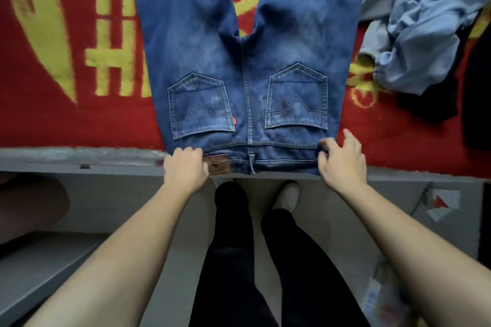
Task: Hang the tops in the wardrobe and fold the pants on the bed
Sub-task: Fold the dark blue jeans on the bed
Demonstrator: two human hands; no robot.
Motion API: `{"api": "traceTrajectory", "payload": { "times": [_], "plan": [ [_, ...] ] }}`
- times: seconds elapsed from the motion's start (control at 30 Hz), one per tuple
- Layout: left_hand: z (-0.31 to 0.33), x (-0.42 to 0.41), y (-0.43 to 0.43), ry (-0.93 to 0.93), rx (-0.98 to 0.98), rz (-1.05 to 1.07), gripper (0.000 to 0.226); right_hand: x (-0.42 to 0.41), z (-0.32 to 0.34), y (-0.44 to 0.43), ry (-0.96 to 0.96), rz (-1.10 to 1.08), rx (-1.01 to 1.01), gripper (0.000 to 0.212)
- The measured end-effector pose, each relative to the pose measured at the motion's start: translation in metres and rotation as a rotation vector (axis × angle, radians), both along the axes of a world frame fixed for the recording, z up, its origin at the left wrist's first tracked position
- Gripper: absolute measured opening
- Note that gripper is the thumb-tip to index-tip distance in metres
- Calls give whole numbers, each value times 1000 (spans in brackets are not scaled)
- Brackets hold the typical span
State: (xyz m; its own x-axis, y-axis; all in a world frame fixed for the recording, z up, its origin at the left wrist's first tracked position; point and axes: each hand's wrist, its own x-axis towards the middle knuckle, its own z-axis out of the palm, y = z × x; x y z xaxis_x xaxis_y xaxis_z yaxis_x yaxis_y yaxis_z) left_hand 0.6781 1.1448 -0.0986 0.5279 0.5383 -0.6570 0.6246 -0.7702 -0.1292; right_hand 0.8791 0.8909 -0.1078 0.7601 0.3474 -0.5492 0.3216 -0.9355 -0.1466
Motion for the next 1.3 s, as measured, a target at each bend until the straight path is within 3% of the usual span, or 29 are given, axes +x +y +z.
{"api": "traceTrajectory", "payload": {
  "times": [0.1,0.2,0.33,0.43,0.57,0.77,0.87,0.93,1.0,1.1,1.13,1.2,1.23,1.3],
  "plan": [
    [-10,21,9,-357,40,28,31,12,-4,20,-117,52,139,54],
    [-22,58,24,-501,15,-20,52,30,-16,45,-148,134,157,66],
    [-45,125,41,-536,33,-196,65,59,-41,65,-248,295,133,73],
    [-63,179,59,-502,33,-308,75,75,-68,61,-162,323,-41,81],
    [-95,212,78,-447,-16,-297,90,73,-97,59,-155,268,-12,85],
    [-102,211,80,-475,-51,-286,91,75,-86,63,-63,252,38,87],
    [-91,213,66,-445,-39,-242,86,89,-64,70,-86,148,187,77],
    [-78,210,37,-511,-2,-132,77,104,-52,73,-161,-43,390,66],
    [-60,202,-1,-673,1,-29,62,128,-45,79,-171,-329,516,61],
    [-42,183,-79,-948,-144,-39,24,166,-48,81,-55,-528,416,56],
    [-38,176,-105,-888,-213,-49,29,175,-50,80,10,-546,412,54],
    [-39,169,-150,-544,-308,-57,53,186,-52,78,95,-563,444,47],
    [-45,168,-165,-384,-296,-70,62,190,-52,77,128,-571,469,41],
    [-58,171,-182,-250,-253,-88,66,194,-54,74,207,-577,516,28]
  ]
}}
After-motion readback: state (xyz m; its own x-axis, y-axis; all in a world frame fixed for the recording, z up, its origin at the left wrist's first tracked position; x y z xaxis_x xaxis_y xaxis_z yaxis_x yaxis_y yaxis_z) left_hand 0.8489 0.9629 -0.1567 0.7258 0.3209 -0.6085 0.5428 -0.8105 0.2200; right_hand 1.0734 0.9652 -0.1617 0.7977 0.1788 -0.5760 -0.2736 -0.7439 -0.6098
